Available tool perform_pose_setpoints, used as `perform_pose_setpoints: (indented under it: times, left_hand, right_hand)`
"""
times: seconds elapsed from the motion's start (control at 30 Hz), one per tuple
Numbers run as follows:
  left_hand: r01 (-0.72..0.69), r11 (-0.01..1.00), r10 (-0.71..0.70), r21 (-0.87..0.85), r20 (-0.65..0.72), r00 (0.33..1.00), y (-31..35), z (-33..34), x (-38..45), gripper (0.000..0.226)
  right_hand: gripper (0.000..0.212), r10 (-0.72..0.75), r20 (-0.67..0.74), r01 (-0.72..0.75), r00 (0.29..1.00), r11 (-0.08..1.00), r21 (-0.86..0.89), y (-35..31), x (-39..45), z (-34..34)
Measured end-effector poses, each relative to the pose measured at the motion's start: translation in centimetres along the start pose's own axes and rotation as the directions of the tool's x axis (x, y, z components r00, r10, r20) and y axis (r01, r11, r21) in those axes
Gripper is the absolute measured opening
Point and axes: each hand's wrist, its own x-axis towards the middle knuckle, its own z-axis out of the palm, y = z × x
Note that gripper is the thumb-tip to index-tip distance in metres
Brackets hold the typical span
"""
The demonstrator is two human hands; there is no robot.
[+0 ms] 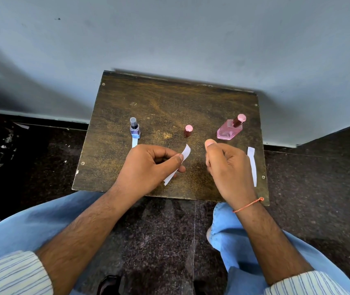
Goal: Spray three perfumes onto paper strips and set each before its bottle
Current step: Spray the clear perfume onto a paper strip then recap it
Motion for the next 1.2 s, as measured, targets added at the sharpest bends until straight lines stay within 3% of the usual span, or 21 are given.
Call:
perform_pose_setpoints:
  times: [0.3,0.4,0.5,0.63,0.7,0.77,0.93,1.2]
  left_hand:
    - [0.009,0.999,-0.008,-0.036,0.003,1.000,-0.2,-0.2,0.1,0.024]
    - [0.017,0.999,-0.016,-0.049,0.014,1.000,0.1,-0.1,0.0,0.013]
    - [0.027,0.998,-0.026,-0.064,0.027,0.999,0.4,-0.1,-0.1,0.012]
    - [0.011,0.992,-0.003,-0.126,0.066,0.998,0.3,-0.2,-0.1,0.011]
    - [0.001,0.990,0.014,-0.144,0.100,0.995,0.3,-0.1,-0.1,0.013]
    - [-0.007,0.989,0.028,-0.148,0.141,0.990,0.3,0.0,-0.2,0.015]
    - [0.007,0.992,0.016,-0.124,0.182,0.983,0.2,-0.1,-0.1,0.015]
    - [0.087,0.992,-0.066,-0.096,0.201,0.977,0.5,-0.2,0.0,0.013]
  right_hand:
    - [0.067,0.044,0.062,-0.046,0.997,0.999,0.024,0.5,0.2,-0.1]
    - [0.081,0.172,0.141,-0.180,0.975,0.983,0.044,0.3,0.3,-0.1]
    - [0.087,0.315,0.255,-0.375,0.914,0.896,0.238,0.1,0.4,-0.3]
    - [0.037,0.387,0.383,-0.517,0.839,0.788,0.335,-0.1,0.6,-0.8]
    - [0.053,0.405,0.437,-0.570,0.803,0.735,0.367,0.0,0.7,-1.0]
    - [0.054,0.407,0.462,-0.593,0.788,0.704,0.391,0.0,0.7,-1.1]
    - [0.021,0.388,0.465,-0.582,0.796,0.699,0.415,-0.2,0.7,-1.3]
    - [0.014,0.372,0.433,-0.545,0.821,0.735,0.402,-0.2,0.8,-1.7]
